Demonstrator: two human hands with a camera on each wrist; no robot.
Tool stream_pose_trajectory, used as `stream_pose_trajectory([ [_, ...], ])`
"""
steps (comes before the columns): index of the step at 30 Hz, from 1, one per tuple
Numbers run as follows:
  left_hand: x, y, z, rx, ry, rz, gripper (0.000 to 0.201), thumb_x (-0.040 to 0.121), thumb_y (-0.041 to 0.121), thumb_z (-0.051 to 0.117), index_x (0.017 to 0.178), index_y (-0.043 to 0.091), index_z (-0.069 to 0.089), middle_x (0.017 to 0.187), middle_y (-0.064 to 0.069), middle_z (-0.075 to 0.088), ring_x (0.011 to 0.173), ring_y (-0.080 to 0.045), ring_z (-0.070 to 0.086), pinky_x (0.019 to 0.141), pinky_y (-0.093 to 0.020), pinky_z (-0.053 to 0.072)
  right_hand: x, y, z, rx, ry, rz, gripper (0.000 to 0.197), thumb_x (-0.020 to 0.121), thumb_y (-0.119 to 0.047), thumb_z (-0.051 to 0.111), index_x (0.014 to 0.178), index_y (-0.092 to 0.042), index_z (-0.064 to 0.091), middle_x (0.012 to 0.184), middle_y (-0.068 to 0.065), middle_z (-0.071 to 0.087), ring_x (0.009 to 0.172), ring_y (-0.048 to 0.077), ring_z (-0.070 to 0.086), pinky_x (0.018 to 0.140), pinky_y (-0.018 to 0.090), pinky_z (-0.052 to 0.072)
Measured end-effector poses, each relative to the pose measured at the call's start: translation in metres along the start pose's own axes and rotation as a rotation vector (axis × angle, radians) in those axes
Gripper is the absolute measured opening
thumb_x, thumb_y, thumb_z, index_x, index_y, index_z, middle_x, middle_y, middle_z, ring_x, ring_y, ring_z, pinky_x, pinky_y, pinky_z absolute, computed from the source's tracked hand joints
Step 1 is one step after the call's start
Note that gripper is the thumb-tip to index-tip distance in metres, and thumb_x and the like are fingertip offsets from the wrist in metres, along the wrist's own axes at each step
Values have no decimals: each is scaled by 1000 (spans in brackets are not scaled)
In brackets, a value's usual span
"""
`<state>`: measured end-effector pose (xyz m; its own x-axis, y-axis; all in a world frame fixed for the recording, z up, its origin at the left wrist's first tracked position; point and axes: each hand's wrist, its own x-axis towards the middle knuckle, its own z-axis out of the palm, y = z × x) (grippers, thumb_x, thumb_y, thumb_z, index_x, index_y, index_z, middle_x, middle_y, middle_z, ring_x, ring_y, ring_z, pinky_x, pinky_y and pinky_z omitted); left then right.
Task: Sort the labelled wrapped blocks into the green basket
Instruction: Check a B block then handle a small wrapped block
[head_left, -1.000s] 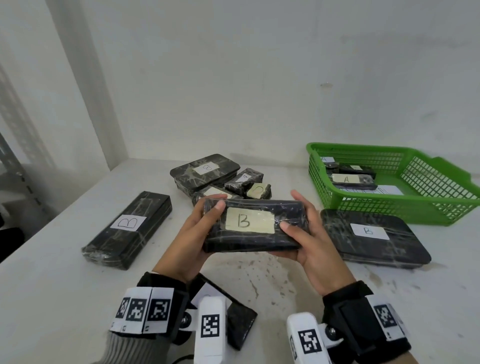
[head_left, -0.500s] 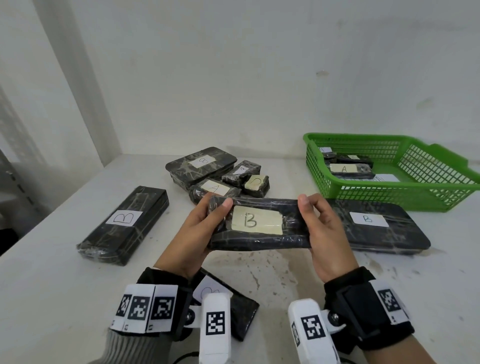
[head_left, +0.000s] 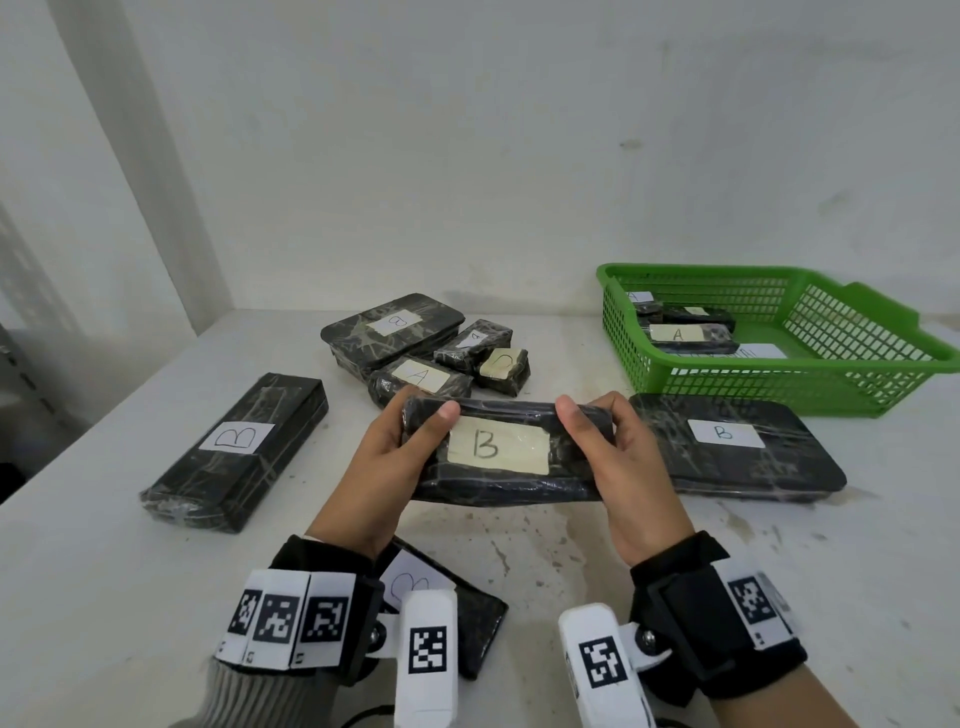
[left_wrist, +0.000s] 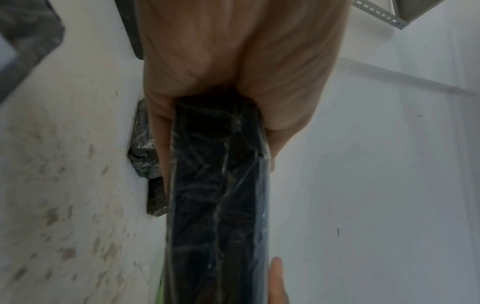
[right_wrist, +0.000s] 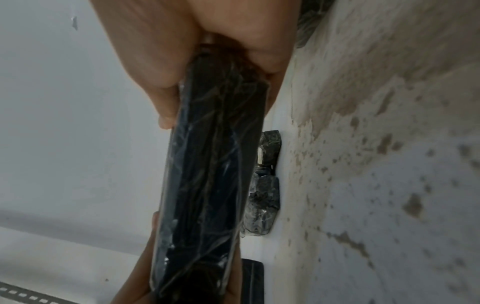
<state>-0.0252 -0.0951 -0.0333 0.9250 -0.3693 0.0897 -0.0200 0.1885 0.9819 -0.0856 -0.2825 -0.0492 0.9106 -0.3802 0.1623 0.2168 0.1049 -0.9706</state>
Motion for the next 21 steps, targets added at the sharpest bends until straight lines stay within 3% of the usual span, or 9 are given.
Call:
stream_pose_trajectory([
  [3,-1,-1,2,9,2,14,50,81,38,62,108,-2,51,102,-17,67,94,-25,67,83,-40,57,-1,0,0,-43,19,-8,69,62,-61,80,84,-5,45,83,8,50,79,20,51,82,37,44],
  [8,-3,2,1,-7,-63,-64,45,82,43,72,116,16,60,113,-6,73,104,-24,70,87,-41,56,-4,-2,2,-4,68,-58,53,69,-42,77,75,-7,38,73,9,38,71,20,40,74,37,37],
  [10,-1,1,0,13,-27,-32,40,81,36,73,107,9,60,107,-8,72,100,-25,69,83,-39,57,-3,-1,2,-43,58,-45,56,65,-51,79,76,-11,42,71,4,43,70,18,45,74,39,40],
  [13,0,-1,0,2,-15,2,36,79,32,66,98,4,55,97,-13,68,91,-26,68,75,-35,59,-1,-2,0,-108,14,6,64,57,-67,79,83,-15,51,78,0,56,78,16,56,85,44,49],
  [16,-1,0,2,-22,-47,9,40,80,29,66,103,-1,53,100,-16,70,90,-25,70,73,-35,59,-1,-3,0,-111,50,-47,63,61,-57,78,82,-6,47,72,0,50,71,15,51,76,35,45],
  [19,-3,1,3,-38,-104,-18,29,79,29,67,96,9,56,75,3,69,69,-11,69,63,-26,56,-4,-3,2,-38,74,-76,54,66,-43,77,75,-6,38,66,2,43,64,15,46,66,31,43],
  [21,-1,-1,2,-33,-97,-13,25,79,28,71,93,13,58,81,2,70,78,-15,70,69,-29,57,-4,-3,3,-17,67,-80,55,67,-41,77,77,-4,39,71,9,44,68,18,47,66,33,44],
])
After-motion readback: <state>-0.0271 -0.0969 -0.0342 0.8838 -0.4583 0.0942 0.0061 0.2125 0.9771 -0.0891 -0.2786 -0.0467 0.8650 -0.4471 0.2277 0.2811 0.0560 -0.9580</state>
